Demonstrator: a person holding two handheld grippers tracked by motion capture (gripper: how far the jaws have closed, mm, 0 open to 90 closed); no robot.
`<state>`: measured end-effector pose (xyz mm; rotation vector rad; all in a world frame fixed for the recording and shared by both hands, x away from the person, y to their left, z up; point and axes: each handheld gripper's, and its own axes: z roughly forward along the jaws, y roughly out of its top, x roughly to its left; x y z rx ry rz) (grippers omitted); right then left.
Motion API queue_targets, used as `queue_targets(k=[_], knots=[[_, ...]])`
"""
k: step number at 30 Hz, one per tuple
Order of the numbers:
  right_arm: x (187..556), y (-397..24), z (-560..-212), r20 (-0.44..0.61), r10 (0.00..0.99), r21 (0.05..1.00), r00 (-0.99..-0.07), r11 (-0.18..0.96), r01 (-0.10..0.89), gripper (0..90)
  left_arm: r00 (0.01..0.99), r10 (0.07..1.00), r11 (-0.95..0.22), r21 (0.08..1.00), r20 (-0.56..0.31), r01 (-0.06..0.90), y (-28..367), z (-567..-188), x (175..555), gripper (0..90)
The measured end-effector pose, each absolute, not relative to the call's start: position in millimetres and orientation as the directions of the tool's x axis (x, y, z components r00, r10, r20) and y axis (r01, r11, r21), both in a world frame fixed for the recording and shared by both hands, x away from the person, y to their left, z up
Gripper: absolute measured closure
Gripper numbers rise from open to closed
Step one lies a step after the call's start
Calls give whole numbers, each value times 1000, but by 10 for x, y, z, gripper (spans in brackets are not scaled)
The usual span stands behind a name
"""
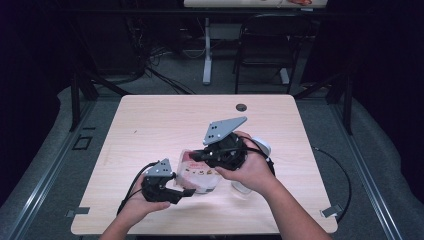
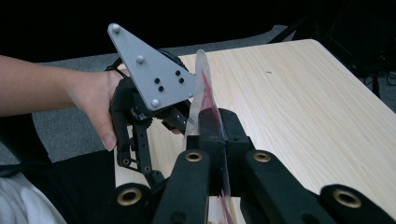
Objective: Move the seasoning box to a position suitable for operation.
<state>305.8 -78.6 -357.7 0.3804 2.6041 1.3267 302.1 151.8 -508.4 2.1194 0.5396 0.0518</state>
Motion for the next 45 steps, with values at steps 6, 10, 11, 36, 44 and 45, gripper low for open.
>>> queue_targets(k=[6, 10, 11, 36, 44, 45], knots=[[3043, -791, -3561, -58, 312, 818, -948, 559, 134, 900, 904, 392, -499, 786, -169, 363, 1488, -5172, 3037, 399], [3034, -788, -3566, -62, 312, 817, -948, 561, 131, 900, 908, 384, -508, 782, -170, 361, 1473, -5185, 3032, 420], [3033, -789, -3567, -63, 312, 817, -948, 561, 130, 900, 909, 379, -511, 780, -173, 362, 1471, -5185, 3029, 430], [3042, -953, -3637, -34, 337, 850, -941, 505, 150, 900, 905, 340, -526, 746, -255, 408, 1539, -5107, 3040, 628], [3056, -1018, -3711, -24, 358, 858, -933, 486, 165, 898, 901, 362, -542, 733, -240, 412, 1562, -5093, 3050, 642], [3060, -1028, -3720, -24, 360, 856, -932, 489, 167, 896, 901, 364, -545, 730, -236, 412, 1571, -5089, 3050, 645]])
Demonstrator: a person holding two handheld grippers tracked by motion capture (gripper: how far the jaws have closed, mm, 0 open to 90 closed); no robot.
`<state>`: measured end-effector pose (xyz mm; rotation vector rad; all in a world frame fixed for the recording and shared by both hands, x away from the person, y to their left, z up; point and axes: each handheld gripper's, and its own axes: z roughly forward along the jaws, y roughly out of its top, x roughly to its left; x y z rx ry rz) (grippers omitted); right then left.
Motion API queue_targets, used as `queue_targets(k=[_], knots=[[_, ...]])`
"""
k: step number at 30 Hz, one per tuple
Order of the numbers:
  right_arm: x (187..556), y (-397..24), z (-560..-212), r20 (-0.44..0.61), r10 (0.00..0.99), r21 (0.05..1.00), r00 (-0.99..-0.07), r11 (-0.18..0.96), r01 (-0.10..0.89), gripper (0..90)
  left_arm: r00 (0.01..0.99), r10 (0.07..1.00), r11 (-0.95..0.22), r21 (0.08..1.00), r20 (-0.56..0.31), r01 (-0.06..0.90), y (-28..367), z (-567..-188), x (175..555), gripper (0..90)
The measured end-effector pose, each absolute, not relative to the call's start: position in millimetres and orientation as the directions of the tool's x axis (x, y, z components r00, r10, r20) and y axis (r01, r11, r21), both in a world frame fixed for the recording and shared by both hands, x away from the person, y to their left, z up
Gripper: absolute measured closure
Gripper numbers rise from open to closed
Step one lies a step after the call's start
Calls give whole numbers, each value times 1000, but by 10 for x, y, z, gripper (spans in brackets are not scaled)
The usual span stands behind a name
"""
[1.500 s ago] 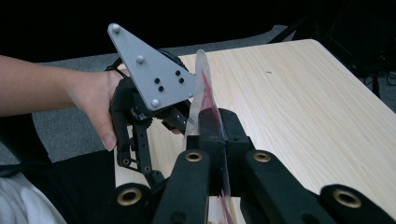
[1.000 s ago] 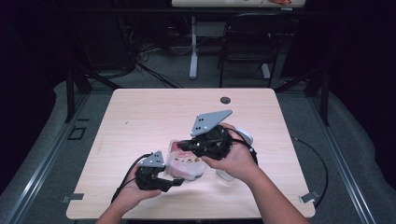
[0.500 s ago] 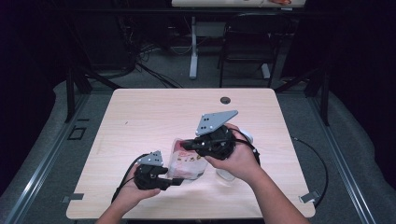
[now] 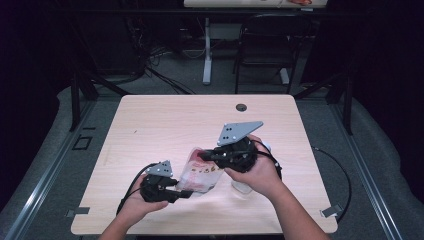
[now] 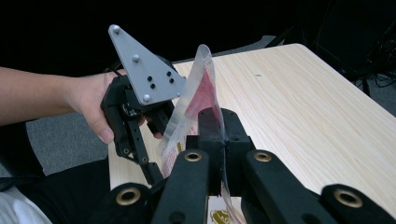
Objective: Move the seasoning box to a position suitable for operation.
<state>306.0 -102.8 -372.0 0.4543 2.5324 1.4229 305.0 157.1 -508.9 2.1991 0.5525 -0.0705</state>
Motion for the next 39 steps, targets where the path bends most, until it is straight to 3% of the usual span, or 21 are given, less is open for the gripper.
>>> queue_targets(k=[39], knots=[[3208, -1428, -4272, 86, 459, 854, -884, 424, 303, 894, 882, 408, -586, 673, -236, 451, 1699, -5119, 3121, 682]])
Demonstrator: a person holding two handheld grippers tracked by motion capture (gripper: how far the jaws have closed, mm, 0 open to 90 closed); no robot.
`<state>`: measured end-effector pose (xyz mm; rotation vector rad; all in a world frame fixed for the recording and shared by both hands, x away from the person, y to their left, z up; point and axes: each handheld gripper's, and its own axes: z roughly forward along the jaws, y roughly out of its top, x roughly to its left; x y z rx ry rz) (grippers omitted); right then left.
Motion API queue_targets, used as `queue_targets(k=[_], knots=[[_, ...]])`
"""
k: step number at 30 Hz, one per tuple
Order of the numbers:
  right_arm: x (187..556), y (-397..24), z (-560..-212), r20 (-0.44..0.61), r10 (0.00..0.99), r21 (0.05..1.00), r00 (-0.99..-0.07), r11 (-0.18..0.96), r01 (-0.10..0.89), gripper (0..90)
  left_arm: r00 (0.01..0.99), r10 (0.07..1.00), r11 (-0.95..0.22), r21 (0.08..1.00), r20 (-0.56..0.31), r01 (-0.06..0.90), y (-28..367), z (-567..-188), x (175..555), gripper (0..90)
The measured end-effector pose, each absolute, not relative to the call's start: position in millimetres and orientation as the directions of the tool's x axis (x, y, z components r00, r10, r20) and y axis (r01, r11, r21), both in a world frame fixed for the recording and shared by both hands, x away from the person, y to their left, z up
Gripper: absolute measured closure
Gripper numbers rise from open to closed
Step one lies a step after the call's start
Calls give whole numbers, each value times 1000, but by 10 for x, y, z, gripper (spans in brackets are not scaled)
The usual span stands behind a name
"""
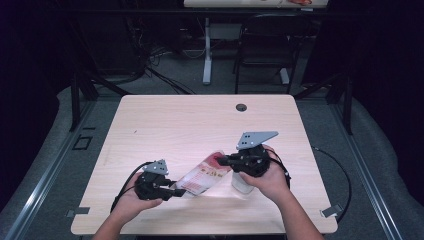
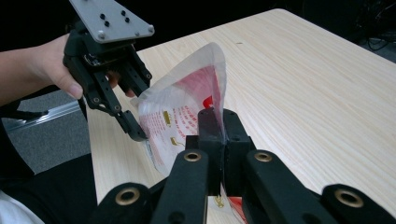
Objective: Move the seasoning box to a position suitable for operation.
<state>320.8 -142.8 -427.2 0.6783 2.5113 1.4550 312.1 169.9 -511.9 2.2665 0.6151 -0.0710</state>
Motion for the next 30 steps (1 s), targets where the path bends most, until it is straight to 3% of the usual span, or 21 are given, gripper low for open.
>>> queue_targets(k=[30], knots=[[3230, -1660, -4364, 128, 507, 899, -852, 304, 316, 804, 893, 392, -612, 661, -223, 434, 1706, -4802, 3199, 711]])
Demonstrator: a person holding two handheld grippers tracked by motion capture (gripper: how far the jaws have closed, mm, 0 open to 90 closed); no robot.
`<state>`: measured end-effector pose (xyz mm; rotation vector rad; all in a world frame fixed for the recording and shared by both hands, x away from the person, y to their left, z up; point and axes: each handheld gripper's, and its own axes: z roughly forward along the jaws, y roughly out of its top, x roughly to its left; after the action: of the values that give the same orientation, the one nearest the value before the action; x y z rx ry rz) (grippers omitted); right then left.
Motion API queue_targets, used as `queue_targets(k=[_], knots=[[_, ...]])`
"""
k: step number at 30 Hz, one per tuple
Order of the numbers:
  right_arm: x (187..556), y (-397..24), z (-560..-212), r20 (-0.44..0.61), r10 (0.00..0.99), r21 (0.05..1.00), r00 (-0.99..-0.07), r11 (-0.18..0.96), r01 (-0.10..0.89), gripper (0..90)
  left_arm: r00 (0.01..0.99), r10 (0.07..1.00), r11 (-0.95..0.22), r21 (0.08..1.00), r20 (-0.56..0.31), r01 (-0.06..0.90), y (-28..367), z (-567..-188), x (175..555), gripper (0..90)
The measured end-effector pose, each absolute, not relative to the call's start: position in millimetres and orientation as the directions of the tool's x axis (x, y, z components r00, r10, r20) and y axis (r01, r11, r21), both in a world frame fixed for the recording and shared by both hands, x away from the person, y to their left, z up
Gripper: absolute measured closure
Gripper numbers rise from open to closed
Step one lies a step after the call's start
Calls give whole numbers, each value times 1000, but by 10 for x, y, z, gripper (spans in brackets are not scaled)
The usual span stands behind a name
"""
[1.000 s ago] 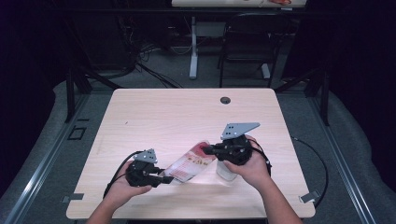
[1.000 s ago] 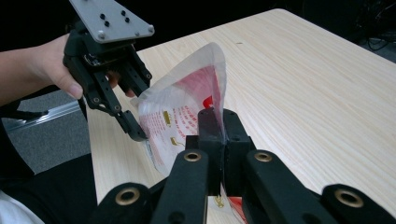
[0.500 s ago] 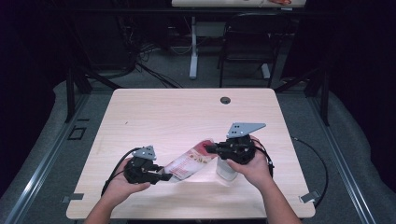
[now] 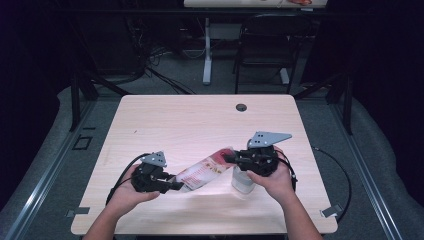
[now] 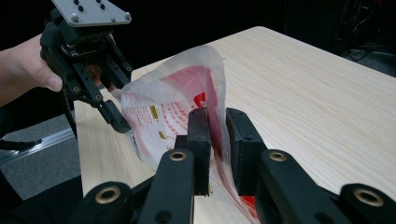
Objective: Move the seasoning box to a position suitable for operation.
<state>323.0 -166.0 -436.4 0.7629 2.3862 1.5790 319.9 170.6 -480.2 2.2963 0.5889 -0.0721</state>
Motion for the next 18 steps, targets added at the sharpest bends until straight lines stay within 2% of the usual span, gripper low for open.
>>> queue_targets(k=[18], knots=[[3208, -1755, -4356, 133, 522, 905, -842, 282, 317, 773, 893, 392, -618, 657, -220, 432, 1695, -4753, 3214, 713]])
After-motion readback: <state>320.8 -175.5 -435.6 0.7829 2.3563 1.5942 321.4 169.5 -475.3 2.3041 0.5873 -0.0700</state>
